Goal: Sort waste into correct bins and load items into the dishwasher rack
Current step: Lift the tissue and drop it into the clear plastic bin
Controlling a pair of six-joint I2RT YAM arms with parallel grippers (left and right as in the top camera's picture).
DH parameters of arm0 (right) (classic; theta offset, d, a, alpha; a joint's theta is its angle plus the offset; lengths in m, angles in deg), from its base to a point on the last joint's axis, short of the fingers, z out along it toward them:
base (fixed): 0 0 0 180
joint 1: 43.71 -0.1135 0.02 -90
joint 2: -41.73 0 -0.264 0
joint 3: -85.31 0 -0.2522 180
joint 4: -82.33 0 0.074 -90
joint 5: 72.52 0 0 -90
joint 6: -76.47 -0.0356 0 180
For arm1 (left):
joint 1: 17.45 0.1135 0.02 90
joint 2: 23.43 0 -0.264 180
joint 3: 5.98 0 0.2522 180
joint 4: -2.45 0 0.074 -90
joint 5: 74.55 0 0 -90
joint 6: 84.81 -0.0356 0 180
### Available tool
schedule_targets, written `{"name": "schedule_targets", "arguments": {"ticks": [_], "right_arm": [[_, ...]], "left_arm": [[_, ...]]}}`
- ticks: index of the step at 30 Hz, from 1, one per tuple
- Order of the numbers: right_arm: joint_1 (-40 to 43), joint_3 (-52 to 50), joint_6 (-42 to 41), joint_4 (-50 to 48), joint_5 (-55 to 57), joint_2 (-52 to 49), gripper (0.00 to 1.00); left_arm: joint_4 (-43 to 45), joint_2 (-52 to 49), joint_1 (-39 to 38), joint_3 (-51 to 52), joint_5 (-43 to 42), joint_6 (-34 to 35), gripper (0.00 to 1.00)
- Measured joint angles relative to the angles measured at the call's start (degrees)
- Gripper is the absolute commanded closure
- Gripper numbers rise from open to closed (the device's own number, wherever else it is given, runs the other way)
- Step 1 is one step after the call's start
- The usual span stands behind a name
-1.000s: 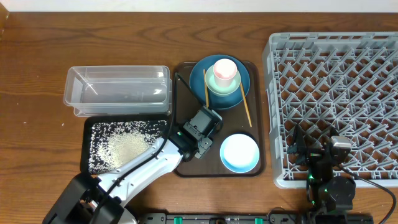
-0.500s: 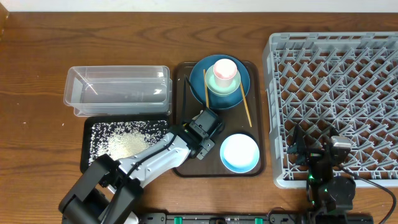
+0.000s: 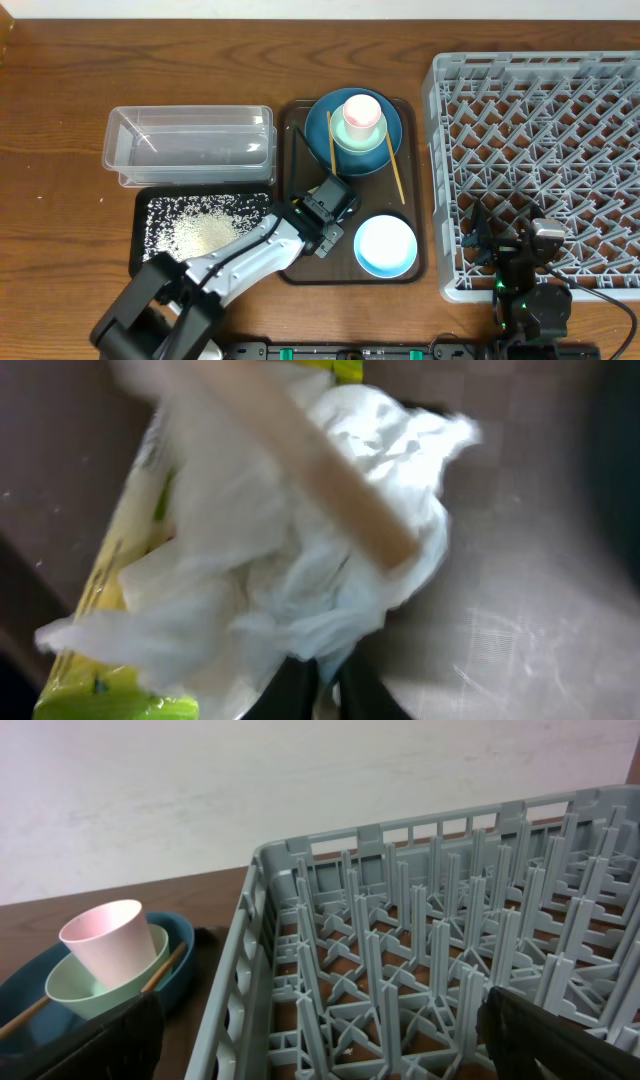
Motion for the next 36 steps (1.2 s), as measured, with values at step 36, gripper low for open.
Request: {"name": "schedule_targets", "arguments": {"ticks": [36], "right_arm": [[0.0, 0.0, 0.0, 0.0, 0.0, 0.0, 0.01]], "left_arm": [[-2.7, 33.2, 3.8, 0.1, 20.5, 17.0, 0.94]]}}
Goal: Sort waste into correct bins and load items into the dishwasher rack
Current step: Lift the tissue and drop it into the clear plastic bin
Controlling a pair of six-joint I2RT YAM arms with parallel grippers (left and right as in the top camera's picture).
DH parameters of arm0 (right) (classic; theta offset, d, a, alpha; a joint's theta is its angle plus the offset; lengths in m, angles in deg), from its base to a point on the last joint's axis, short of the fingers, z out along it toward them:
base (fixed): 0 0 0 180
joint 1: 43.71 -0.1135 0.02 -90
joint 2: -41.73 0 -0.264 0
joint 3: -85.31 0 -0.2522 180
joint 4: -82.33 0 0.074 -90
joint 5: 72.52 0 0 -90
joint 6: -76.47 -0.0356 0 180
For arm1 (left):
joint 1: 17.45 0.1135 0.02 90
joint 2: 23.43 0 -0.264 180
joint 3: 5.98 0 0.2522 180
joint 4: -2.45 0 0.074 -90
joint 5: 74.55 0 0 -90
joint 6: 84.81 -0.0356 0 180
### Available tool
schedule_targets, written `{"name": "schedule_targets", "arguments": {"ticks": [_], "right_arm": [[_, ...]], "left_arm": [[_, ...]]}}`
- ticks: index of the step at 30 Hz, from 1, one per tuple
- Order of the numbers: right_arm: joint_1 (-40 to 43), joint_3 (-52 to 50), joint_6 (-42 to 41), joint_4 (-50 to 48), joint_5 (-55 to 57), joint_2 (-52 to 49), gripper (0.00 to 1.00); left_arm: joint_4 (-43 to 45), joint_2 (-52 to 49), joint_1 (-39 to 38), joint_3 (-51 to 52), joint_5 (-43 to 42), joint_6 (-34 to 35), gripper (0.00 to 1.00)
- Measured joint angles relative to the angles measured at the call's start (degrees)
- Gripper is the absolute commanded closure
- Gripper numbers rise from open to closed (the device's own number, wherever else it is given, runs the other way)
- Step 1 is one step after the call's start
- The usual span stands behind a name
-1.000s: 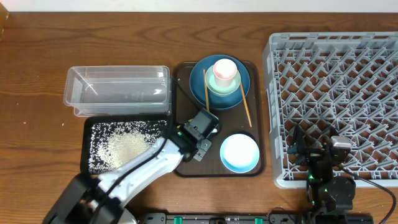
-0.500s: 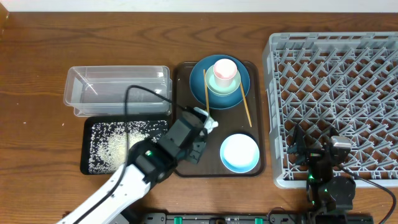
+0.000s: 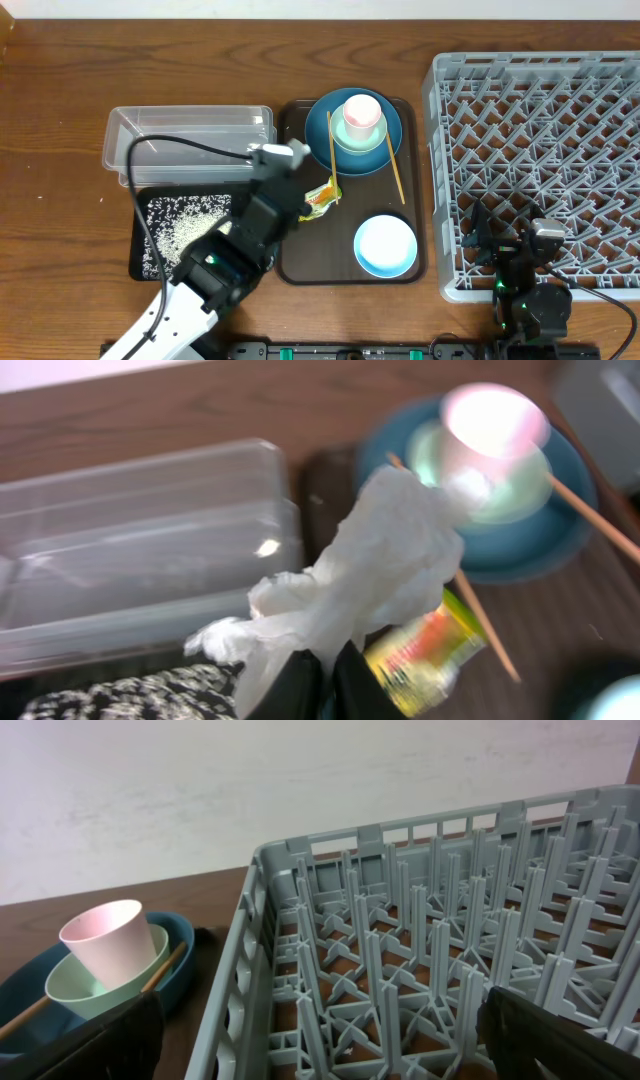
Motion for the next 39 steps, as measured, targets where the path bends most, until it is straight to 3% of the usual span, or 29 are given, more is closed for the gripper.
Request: {"name": "schedule_targets", "arguments": {"ticks": [8, 17, 24, 28, 30, 31, 34, 39], "right_arm": [[0.0, 0.0, 0.0, 0.0, 0.0, 0.0, 0.01], [0.0, 0.0, 0.0, 0.0, 0.0, 0.0, 0.01], [0.0, 0.0, 0.0, 0.0, 0.0, 0.0, 0.01], [0.0, 0.0, 0.0, 0.0, 0.0, 0.0, 0.01], [0.0, 0.0, 0.0, 0.0, 0.0, 0.0, 0.01], [0.0, 0.0, 0.0, 0.0, 0.0, 0.0, 0.01], [0.0, 0.0, 0.0, 0.0, 0.0, 0.0, 0.01], [0.0, 0.0, 0.0, 0.0, 0.0, 0.0, 0.01]], "left_arm": [[5.1, -0.8, 13.7, 0.0, 1.5, 0.0, 0.94], [11.5, -8.9, 27.6, 0.0, -10.7, 0.0, 0.94], [15.1, -17.1, 31.5, 0.0, -17.3, 0.0, 0.93], [16.8, -20.2, 31.5, 0.0, -18.9, -0.2, 0.69], [17.6, -21.2, 31.5, 0.0, -19.2, 0.1, 0.42], [17.6, -21.5, 31.5, 0.0, -19.5, 0.0, 0.34], [17.9, -21.7, 31.5, 0.0, -20.2, 0.0, 0.26], [18.0, -20.3, 31.5, 0.0, -28.1, 0.2, 0.26]]}}
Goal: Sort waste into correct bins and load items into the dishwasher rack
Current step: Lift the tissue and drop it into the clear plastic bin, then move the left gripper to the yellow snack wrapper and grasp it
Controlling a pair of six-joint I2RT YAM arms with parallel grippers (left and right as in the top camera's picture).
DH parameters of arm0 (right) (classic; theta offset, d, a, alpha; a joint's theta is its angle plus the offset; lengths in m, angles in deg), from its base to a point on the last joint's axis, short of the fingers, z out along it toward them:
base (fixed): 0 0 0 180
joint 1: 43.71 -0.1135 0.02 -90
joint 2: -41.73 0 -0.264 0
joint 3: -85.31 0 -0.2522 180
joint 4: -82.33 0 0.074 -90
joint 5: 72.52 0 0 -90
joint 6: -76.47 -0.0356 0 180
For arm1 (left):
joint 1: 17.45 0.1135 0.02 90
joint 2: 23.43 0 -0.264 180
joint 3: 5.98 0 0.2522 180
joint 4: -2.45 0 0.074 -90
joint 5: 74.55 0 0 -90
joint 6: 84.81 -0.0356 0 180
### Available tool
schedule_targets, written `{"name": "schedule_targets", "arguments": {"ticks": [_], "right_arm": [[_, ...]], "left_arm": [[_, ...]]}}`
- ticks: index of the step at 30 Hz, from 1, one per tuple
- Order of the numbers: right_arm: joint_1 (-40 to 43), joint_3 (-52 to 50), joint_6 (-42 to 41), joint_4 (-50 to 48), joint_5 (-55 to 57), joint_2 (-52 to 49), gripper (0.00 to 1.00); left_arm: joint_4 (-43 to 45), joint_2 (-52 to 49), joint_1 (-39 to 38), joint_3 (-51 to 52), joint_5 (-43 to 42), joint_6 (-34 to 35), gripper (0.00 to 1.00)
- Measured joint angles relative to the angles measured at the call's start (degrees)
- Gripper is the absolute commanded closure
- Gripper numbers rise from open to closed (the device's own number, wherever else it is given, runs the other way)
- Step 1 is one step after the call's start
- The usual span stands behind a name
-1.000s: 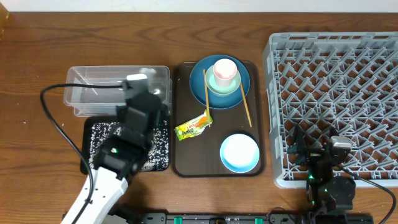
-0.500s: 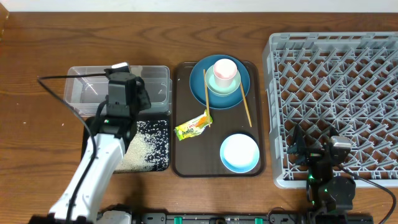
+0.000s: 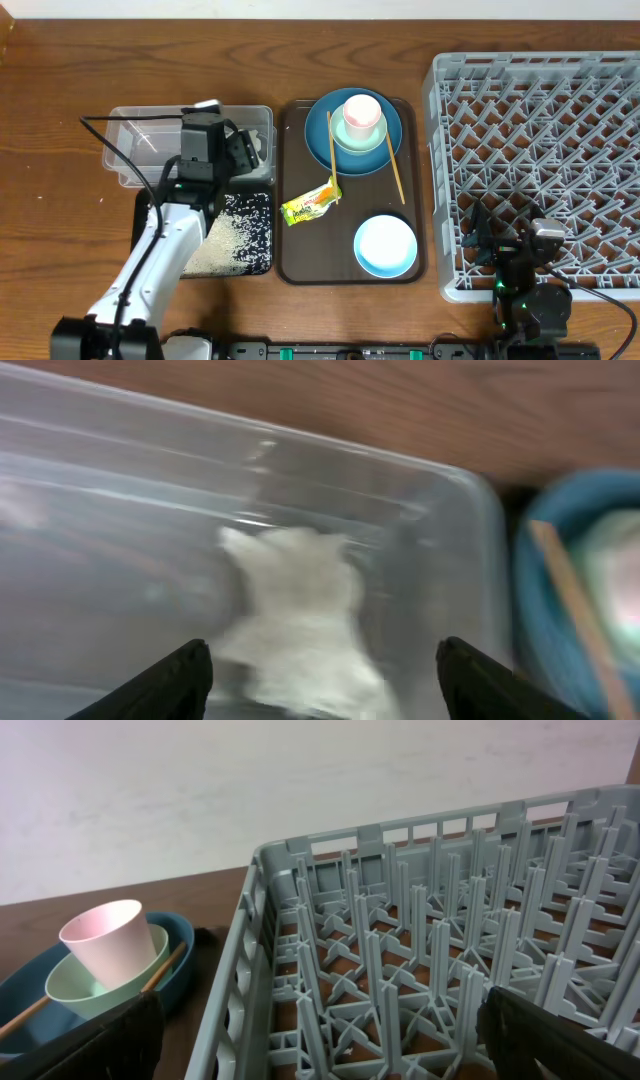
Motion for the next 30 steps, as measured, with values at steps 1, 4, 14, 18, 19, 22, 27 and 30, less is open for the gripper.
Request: {"name": "schedule_targets", "arguments": {"ticks": [1, 4, 14, 18, 19, 22, 27, 30], "right_arm": [[0.0, 0.0, 0.0, 0.0, 0.0, 0.0, 0.01], [0.0, 0.0, 0.0, 0.0, 0.0, 0.0, 0.01], [0.0, 0.0, 0.0, 0.0, 0.0, 0.0, 0.01], [0.0, 0.0, 0.0, 0.0, 0.0, 0.0, 0.01], [0.0, 0.0, 0.0, 0.0, 0.0, 0.0, 0.01], [0.0, 0.0, 0.0, 0.0, 0.0, 0.0, 0.01], [0.0, 0.0, 0.0, 0.0, 0.0, 0.0, 0.01], [0.0, 0.0, 0.0, 0.0, 0.0, 0.0, 0.01]], "left_arm": [[-0.4, 0.9, 0.0, 0.0, -2.8, -0.2, 0.28], [-3.0, 4.5, 0.0, 0.0, -11.3, -3.2, 0.34], [-7.0, 9.0, -1.9, 0.0, -20.8, -9.5, 0.41], [-11.0, 9.0, -6.0, 0.0, -23.1, -9.9, 0.41], [-12.3, 9.0, -7.3, 0.0, -23.6, -10.0, 0.41], [-15.2, 9.0, -10.7, 0.0, -24.4, -10.3, 0.40], [-16.6, 8.6, -15.0, 0.0, -25.2, -10.6, 0.39], [-16.5, 7.4, -16.0, 0.0, -24.9, -10.8, 0.39]]}}
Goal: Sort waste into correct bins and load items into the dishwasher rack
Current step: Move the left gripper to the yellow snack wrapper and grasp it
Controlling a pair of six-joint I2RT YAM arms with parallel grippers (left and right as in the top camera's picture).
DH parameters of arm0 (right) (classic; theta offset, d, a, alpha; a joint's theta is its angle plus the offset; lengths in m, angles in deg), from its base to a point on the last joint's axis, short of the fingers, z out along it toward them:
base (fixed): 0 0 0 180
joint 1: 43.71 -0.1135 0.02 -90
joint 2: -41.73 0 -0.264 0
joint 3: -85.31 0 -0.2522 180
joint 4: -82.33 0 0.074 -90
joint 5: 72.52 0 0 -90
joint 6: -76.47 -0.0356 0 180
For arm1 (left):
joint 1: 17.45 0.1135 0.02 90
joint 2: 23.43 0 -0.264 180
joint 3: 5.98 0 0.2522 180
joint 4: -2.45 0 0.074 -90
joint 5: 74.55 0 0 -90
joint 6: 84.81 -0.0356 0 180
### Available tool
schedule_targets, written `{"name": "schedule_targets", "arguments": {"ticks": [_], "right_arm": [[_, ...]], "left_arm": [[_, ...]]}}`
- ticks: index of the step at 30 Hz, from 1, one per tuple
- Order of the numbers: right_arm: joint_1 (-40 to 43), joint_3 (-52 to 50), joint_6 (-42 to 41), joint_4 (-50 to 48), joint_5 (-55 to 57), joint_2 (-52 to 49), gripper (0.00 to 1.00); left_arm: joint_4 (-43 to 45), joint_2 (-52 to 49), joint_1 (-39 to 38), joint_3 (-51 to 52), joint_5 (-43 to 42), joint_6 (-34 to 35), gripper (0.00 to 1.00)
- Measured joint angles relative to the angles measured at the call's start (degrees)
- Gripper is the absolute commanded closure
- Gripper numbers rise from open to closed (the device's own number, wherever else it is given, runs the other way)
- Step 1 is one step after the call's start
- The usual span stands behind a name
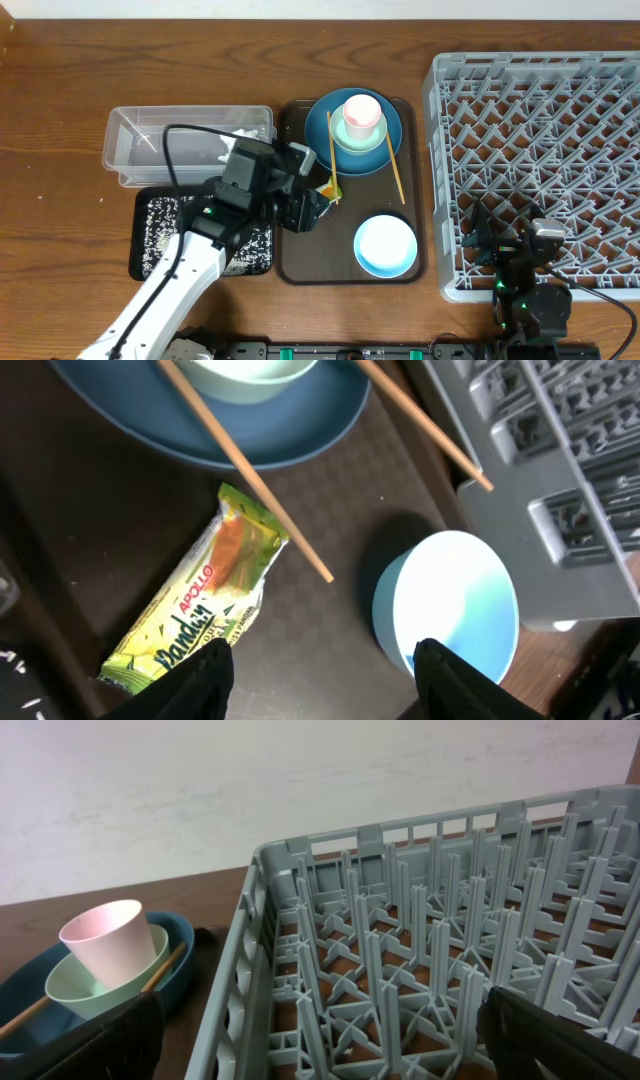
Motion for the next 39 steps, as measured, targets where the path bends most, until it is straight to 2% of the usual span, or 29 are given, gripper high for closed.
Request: {"name": "schedule_targets", "arguments": {"ticks": [15, 22, 32, 39], "right_arm": [[0.0, 0.0, 0.0, 0.0, 0.0, 0.0, 0.01], [0.0, 0.0, 0.0, 0.0, 0.0, 0.0, 0.01], [0.0, 0.0, 0.0, 0.0, 0.0, 0.0, 0.01], [0.0, 0.0, 0.0, 0.0, 0.0, 0.0, 0.01]], "left_arm": [[1.4, -13.2, -0.3, 0.0, 4.5, -10.1, 0.35], [5.0, -18.5, -0.3, 0.0, 4.4, -11.3, 0.34], [9.0, -19.4, -1.2, 0.0, 4.5, -12.1, 0.28], [9.2, -19.4, -6.5, 0.0, 8.0, -13.7, 0.25]]}}
